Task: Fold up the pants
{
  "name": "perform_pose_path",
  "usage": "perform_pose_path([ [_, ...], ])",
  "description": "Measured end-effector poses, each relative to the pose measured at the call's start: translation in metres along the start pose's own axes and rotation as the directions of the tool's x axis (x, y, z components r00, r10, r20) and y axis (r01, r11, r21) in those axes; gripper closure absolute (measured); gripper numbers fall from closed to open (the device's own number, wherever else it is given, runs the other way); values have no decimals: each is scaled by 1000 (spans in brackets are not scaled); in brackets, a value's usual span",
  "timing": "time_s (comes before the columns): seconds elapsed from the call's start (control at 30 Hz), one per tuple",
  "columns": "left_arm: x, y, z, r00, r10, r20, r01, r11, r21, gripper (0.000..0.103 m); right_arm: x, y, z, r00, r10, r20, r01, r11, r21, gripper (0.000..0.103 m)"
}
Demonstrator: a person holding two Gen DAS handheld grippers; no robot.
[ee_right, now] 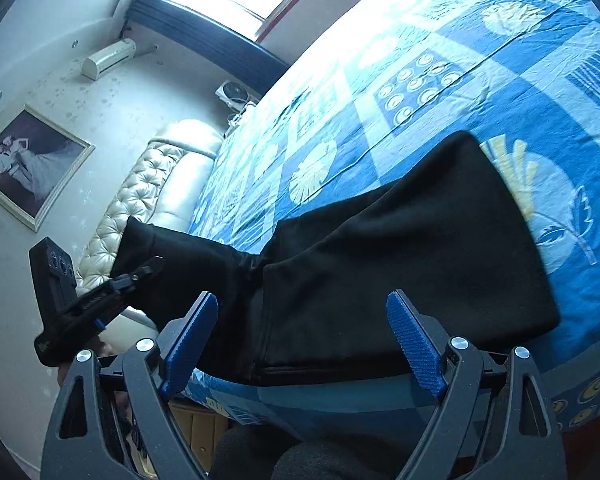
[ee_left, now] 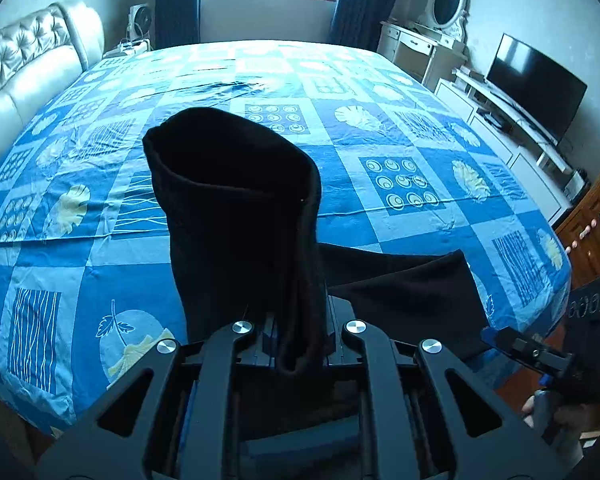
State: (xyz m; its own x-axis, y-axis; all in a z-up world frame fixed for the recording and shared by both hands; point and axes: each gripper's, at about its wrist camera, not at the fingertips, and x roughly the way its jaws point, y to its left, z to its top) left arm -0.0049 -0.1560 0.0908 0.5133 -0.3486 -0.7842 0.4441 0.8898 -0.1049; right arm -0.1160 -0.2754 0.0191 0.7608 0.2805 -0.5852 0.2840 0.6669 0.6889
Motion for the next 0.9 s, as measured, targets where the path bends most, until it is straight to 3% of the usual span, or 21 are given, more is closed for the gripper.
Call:
perform_pose_path([
  [0.3,50,-82,-28,994,108,-33,-101,980,169,90,-29,-44,3,998,-11,57,6,997,82,17],
  [0.9,109,-133,-63,967,240,-86,-211,943,258,90,-49,-99,-3,995,-7,95,-13,978,208,17],
])
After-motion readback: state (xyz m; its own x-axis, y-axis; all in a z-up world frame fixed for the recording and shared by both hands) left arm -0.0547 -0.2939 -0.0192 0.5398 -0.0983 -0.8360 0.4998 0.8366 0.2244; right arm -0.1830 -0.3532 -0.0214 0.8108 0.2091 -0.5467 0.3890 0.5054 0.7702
